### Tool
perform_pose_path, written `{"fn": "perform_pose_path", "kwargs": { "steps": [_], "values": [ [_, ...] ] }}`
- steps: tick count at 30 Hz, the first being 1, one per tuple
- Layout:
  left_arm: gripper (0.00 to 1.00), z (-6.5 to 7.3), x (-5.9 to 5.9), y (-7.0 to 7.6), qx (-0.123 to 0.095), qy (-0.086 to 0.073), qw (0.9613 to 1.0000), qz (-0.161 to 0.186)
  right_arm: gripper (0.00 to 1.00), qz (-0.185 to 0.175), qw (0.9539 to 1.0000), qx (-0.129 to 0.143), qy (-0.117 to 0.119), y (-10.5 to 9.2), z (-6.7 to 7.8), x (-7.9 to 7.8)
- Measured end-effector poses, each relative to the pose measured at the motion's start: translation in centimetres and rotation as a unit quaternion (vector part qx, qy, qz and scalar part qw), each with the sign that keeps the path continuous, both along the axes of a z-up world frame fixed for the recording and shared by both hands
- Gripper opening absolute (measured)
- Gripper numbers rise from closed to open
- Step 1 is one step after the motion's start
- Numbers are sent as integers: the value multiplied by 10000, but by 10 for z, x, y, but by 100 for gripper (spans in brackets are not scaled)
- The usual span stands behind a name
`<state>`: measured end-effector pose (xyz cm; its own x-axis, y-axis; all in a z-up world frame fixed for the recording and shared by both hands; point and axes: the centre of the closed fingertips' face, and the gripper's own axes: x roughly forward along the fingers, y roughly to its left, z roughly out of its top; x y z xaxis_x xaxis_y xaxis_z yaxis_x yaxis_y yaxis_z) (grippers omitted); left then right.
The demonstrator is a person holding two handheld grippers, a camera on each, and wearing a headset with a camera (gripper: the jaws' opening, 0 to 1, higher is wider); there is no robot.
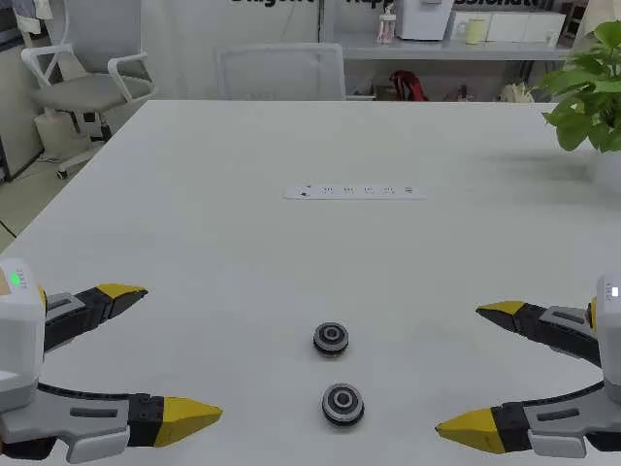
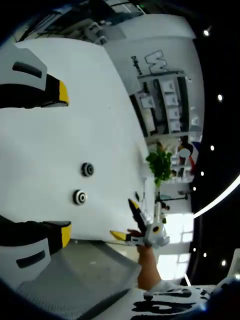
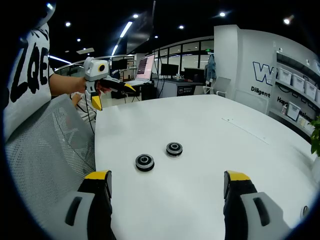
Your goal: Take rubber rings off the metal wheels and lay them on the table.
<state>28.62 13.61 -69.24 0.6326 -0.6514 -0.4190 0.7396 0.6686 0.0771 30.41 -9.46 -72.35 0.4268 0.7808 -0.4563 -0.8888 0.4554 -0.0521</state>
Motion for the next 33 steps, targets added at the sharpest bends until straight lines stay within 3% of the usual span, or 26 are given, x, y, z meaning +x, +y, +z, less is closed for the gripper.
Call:
{"fn": "perform_pose_path", "kwargs": {
  "steps": [33],
  "values": [
    [91,5,-1,-1,26,-46,10000,-78,80,70,9999,74,-8,2,7,-2]
  ]
}}
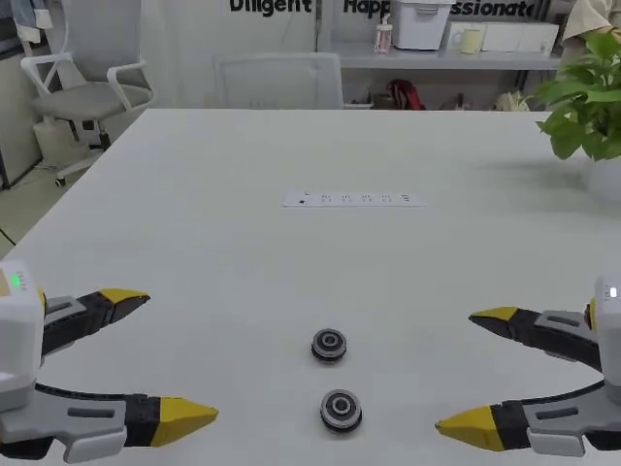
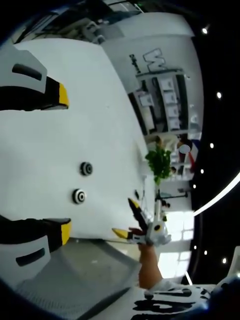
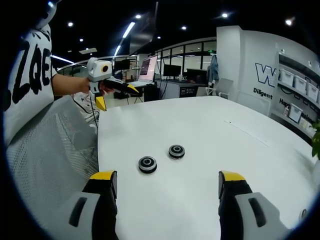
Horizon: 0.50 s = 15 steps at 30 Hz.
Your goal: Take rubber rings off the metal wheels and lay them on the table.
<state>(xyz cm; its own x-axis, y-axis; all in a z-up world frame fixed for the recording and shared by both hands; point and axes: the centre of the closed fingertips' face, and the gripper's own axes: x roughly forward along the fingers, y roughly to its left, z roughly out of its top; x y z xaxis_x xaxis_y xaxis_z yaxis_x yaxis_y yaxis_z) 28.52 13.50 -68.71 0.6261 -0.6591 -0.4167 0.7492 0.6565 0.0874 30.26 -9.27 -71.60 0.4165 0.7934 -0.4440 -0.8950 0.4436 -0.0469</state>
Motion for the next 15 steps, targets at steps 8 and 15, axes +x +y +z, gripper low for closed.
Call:
{"fn": "perform_pose_path", "kwargs": {
  "steps": [8,15],
  "values": [
    [90,1,0,-3,38,-12,10000,-67,80,34,10000,9,-26,3,2,1],
    [90,0,-1,-3,32,-5,10000,-74,80,37,10000,-14,-10,2,1,-1]
  ]
}}
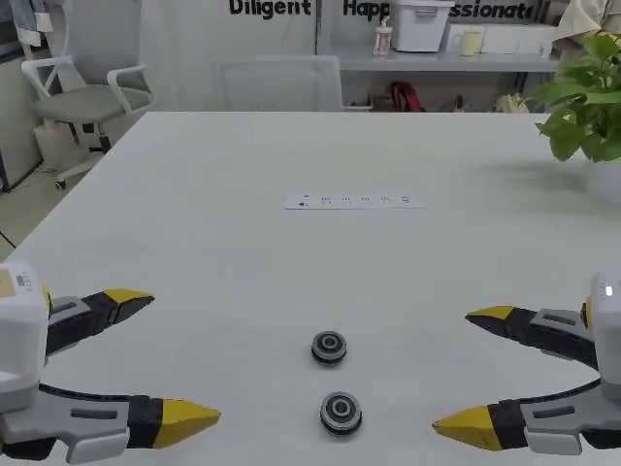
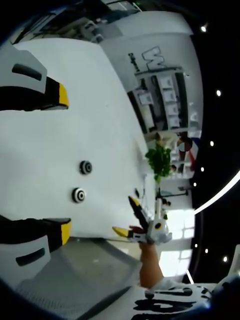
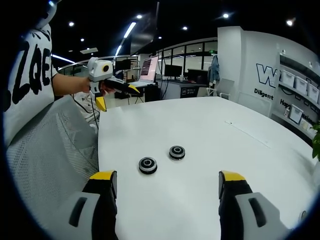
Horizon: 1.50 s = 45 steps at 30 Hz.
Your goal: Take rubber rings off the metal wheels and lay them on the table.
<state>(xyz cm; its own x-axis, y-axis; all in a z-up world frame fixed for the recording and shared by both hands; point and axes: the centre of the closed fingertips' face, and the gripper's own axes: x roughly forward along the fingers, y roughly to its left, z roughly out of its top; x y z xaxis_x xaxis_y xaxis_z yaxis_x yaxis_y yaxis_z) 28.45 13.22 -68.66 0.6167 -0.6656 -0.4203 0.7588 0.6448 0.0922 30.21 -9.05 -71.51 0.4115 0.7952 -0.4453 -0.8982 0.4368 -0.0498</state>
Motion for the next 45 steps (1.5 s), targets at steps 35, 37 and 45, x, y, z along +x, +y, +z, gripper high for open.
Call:
{"fn": "perform_pose_path", "kwargs": {
  "steps": [35,37,45],
  "values": [
    [89,-11,4,-14,121,95,9996,-232,79,156,9998,-26,73,11,-7,8],
    [89,-11,6,-15,119,84,9996,-252,79,188,9998,-40,83,13,-8,8],
    [87,-16,11,-23,167,140,9990,-395,77,296,9994,-102,142,15,-14,8]
  ]
}}
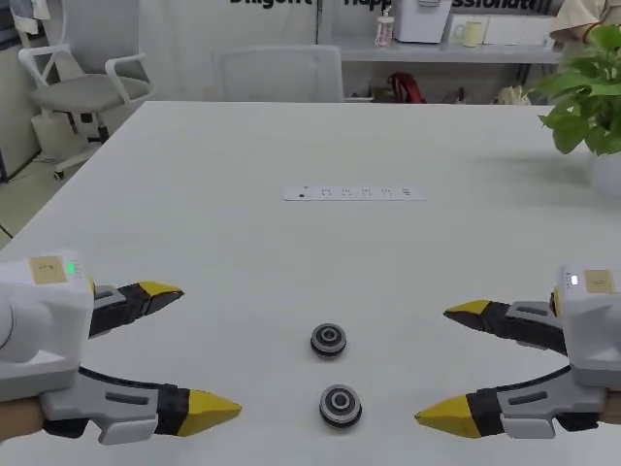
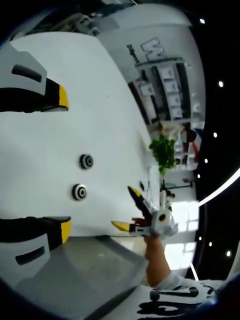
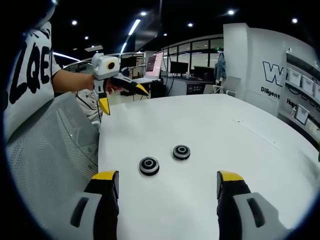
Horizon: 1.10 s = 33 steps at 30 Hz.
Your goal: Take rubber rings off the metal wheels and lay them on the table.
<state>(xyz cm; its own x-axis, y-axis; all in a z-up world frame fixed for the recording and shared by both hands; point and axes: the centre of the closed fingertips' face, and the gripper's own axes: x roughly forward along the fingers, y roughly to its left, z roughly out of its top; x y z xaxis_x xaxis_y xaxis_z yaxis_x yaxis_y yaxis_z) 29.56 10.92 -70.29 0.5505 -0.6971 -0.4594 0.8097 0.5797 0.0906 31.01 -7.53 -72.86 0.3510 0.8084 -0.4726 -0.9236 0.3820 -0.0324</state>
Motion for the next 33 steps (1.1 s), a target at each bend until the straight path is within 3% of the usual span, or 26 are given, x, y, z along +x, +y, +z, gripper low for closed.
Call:
{"fn": "perform_pose_path", "kwargs": {
  "steps": [16,33],
  "values": [
    [83,-9,6,-10,121,71,9997,-213,71,265,9995,-169,20,6,-10,2],
    [77,-14,6,-33,197,103,9983,-543,64,636,9974,-325,91,24,-21,-2]
  ]
}}
